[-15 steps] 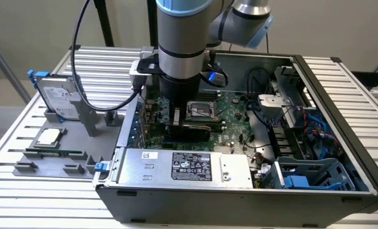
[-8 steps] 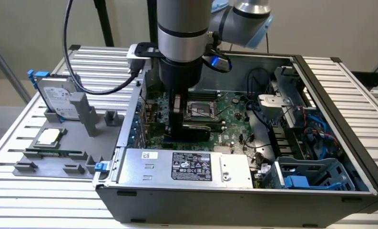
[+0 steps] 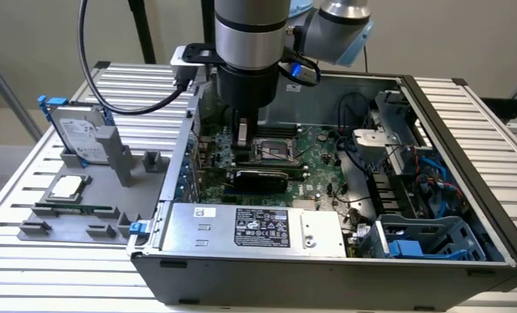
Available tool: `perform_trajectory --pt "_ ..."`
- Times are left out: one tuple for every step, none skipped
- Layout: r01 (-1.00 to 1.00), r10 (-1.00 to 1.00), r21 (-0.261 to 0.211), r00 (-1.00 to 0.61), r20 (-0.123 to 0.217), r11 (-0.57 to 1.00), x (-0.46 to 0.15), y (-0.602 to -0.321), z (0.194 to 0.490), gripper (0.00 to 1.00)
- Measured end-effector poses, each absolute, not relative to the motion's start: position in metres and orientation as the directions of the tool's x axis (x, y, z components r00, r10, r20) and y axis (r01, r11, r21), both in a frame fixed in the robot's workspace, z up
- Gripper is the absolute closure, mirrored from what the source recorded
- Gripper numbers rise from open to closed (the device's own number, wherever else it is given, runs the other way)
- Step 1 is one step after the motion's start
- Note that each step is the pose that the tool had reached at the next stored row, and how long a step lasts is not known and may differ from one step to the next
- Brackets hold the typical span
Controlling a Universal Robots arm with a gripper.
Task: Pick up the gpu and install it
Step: 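Insert the gpu into the slot, then press down on the gpu until it lock into place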
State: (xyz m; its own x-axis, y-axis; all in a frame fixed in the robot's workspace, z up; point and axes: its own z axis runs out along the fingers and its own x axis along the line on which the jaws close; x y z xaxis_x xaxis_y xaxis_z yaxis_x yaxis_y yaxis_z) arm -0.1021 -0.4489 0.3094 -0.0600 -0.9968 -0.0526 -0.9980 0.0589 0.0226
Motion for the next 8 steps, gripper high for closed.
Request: perform_trajectory --pt "-0.998 -0.997 0.023 -0.060 -0.053 0.059 -0.1021 -0.4489 0.3094 1.00" --pt "-0.998 -0.997 0.023 -0.060 -0.053 0.059 -0.1021 -0.4489 0.3096 1.00" --pt "-0.998 -0.997 0.023 -0.060 -0.053 0.059 -0.1021 -0.4489 0.3096 1.00" --pt "-0.998 -0.997 0.023 -0.060 -0.053 0.059 -0.1021 -0.4489 0.3096 1.00" --pt "-0.998 -0.997 0.023 -0.060 -0.053 0.059 -0.1021 -0.4489 0.3096 1.00" --pt "-0.998 -0.997 0.023 -0.060 -0.053 0.059 -0.1020 -0.4489 0.3096 1.00" --pt "-0.998 -0.997 0.023 -0.060 -0.053 0.059 -0.1021 -0.4489 0.3096 1.00" --pt "-0.998 -0.997 0.023 -0.060 -0.054 0.059 -0.1020 -0.4489 0.3096 1.00"
